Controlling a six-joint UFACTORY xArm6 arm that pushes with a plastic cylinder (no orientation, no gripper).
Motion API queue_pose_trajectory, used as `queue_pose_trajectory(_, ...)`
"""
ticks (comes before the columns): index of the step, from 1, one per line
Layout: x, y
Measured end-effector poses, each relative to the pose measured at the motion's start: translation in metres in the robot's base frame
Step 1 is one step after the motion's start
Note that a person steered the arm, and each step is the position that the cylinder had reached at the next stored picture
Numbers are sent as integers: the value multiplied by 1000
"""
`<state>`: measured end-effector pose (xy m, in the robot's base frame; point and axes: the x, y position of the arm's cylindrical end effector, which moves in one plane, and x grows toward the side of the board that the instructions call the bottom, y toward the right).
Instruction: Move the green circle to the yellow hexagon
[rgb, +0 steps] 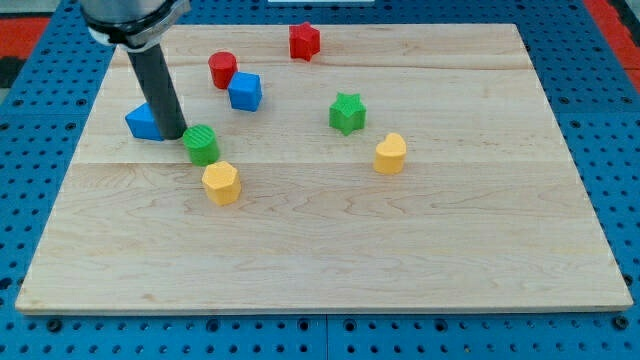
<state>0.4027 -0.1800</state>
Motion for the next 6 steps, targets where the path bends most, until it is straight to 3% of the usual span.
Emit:
queue_pose_trajectory(3,-35,18)
queue_pose_trajectory(4,7,28)
queue_pose_trajectory(6,21,52)
